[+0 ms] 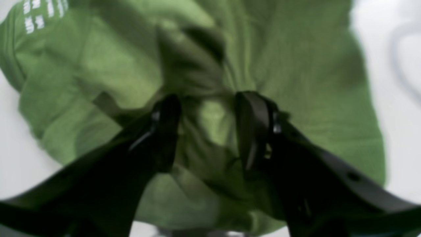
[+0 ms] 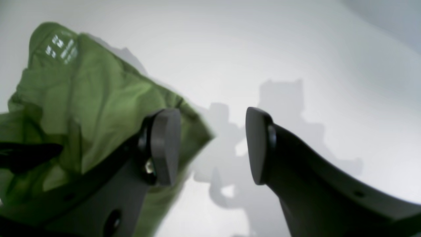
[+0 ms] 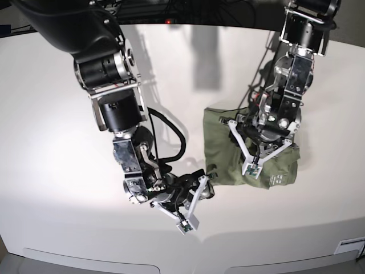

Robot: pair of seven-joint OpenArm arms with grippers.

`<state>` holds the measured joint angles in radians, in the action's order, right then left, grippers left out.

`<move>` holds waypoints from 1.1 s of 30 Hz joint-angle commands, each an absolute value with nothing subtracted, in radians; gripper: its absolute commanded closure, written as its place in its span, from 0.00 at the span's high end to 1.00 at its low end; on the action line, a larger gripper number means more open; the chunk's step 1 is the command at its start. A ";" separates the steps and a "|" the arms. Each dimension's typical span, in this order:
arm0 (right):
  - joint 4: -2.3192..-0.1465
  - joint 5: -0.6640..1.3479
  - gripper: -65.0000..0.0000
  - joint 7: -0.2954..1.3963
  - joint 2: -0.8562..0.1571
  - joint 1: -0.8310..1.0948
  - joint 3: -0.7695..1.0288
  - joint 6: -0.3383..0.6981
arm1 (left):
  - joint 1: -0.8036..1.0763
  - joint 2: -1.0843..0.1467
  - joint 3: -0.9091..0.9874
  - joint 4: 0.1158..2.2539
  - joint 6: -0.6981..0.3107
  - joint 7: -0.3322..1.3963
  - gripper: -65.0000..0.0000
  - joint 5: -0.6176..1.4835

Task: Fold the T-shirt properly
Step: 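Drag the bundle with the left gripper away from the right gripper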

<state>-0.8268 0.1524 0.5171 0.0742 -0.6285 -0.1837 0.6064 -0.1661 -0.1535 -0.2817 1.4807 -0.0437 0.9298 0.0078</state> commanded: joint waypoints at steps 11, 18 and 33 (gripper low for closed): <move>-0.844 0.166 0.49 0.472 0.084 -0.670 -0.183 0.612 | -0.219 -0.311 -0.276 1.502 0.046 0.979 0.45 -0.026; -0.844 0.225 0.49 0.506 0.119 -0.670 -0.183 0.678 | -0.219 -0.352 -0.276 1.502 0.045 0.937 0.45 -0.027; -0.761 0.168 0.49 0.480 0.157 -0.662 -0.204 0.672 | -0.218 -0.380 -0.276 1.503 0.042 0.975 0.45 0.031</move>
<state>-0.7444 0.1566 0.5064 0.1493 -0.6258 -0.2043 0.6662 -0.1944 -0.3710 -0.2817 1.4837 0.0345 0.9871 0.0364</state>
